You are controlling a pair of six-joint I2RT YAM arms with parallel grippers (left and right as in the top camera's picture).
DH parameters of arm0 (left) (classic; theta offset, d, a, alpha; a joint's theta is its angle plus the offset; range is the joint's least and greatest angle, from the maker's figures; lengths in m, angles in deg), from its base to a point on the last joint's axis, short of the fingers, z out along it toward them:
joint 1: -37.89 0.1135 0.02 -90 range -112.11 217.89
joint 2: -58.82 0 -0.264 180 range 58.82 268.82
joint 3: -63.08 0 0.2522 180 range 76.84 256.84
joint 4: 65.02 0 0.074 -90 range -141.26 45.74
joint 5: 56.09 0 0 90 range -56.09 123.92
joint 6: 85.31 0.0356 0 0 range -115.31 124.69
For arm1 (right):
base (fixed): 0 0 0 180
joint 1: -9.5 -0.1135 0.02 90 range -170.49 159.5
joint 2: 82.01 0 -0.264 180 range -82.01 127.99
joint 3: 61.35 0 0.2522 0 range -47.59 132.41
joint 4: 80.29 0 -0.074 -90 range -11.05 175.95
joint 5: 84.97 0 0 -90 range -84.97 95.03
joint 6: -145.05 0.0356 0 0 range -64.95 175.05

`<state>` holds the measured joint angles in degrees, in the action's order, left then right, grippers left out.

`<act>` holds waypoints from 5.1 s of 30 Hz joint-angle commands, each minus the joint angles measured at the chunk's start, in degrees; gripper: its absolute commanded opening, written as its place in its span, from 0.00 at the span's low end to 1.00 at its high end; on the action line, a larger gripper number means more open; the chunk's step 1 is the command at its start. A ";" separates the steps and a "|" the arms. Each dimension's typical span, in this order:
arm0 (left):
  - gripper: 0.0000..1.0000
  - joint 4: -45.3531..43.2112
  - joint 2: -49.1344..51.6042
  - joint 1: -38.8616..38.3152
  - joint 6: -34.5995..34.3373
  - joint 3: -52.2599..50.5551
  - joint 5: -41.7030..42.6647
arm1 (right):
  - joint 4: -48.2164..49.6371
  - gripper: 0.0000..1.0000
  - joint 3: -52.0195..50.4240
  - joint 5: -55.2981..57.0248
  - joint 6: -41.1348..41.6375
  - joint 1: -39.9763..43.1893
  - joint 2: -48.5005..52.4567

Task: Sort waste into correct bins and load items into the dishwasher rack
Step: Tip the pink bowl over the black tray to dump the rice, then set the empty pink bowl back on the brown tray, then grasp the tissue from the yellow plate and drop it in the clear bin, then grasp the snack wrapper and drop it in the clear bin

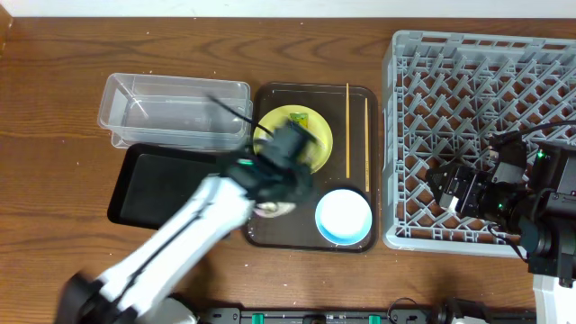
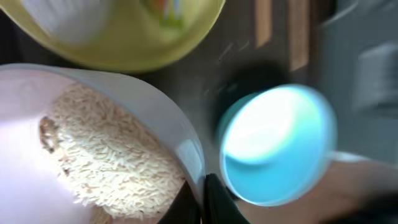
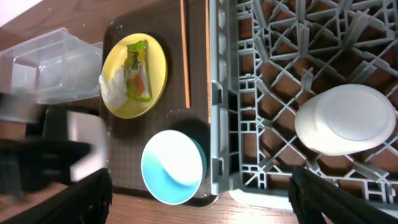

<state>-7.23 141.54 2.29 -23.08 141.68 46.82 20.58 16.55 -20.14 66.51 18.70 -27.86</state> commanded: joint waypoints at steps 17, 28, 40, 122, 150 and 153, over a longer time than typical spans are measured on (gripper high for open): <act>0.06 5.86 2.69 55.43 33.44 -13.92 71.65 | -0.04 0.89 0.94 0.28 -0.83 0.48 -0.11; 0.06 4.35 4.42 61.05 33.62 -14.86 77.18 | -0.04 0.89 0.94 0.26 -0.83 0.48 -0.11; 0.06 5.57 4.22 61.24 33.90 -14.93 77.02 | -0.07 0.89 0.94 0.28 -0.83 0.48 -0.11; 0.06 -22.29 24.26 2.25 15.26 2.27 -10.49 | -0.26 0.91 0.55 0.28 -0.83 0.48 1.62; 0.63 -14.69 6.88 21.68 15.06 6.08 -10.40 | -0.26 0.91 0.55 0.28 -0.83 0.48 1.73; 0.63 -14.05 6.75 17.94 15.10 5.97 -7.52 | -0.31 0.91 0.55 0.31 -0.85 0.48 1.73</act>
<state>-21.65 149.52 23.30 -8.52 147.36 34.06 20.43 16.55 -19.79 66.49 18.70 -26.18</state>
